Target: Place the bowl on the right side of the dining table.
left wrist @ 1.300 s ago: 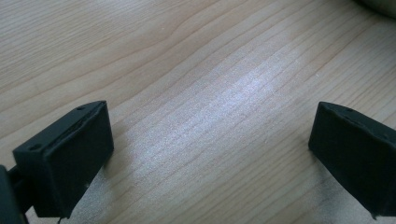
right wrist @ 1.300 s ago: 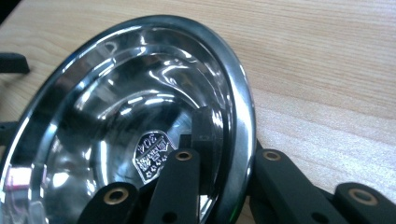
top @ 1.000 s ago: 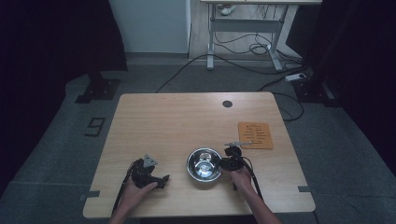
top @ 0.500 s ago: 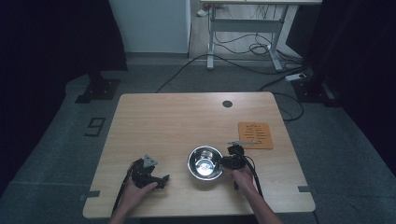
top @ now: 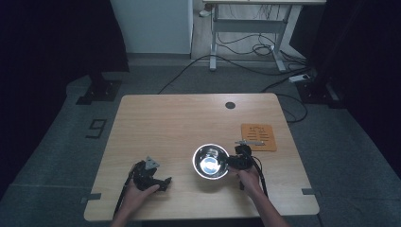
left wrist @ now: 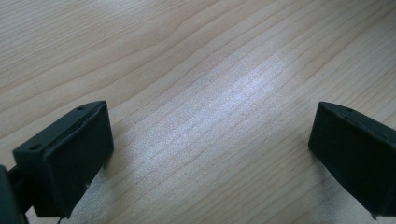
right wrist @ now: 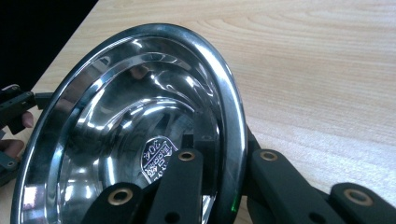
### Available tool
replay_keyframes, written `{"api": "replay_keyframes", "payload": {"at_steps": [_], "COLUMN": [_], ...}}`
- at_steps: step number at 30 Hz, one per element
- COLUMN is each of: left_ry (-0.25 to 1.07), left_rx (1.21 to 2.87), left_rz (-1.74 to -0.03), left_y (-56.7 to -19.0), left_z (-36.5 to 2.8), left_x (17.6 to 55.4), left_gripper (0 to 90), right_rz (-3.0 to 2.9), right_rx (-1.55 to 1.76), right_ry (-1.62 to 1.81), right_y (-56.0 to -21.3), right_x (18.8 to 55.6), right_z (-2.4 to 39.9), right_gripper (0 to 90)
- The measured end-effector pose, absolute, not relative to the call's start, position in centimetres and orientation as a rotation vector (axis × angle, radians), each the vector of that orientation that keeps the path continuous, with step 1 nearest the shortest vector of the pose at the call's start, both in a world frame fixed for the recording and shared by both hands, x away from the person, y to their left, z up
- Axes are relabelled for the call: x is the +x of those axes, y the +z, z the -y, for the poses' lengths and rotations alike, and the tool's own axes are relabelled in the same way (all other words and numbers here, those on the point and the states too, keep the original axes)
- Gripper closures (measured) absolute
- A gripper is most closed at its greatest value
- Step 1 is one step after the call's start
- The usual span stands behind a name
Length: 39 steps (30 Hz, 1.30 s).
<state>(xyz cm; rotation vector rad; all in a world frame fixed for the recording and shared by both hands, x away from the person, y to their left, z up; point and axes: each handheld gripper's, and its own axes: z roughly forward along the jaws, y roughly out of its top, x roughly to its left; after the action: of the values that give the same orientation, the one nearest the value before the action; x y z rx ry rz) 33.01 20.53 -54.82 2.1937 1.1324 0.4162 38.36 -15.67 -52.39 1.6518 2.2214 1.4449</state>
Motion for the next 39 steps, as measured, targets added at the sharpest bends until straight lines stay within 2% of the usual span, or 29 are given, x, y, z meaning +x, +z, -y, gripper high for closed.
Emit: {"api": "replay_keyframes", "payload": {"at_steps": [39], "left_ry": [0.414], "left_rx": [2.195], "left_rz": [-1.128], "left_y": [-54.8], "left_z": [-20.5], "left_x": [33.1], "left_gripper": [0.0], "right_rz": [-2.11], "right_rx": [1.643], "right_ry": [1.542], "right_y": [-50.1], "right_x": [39.1], "right_z": [18.7], "right_gripper": [86.4]}}
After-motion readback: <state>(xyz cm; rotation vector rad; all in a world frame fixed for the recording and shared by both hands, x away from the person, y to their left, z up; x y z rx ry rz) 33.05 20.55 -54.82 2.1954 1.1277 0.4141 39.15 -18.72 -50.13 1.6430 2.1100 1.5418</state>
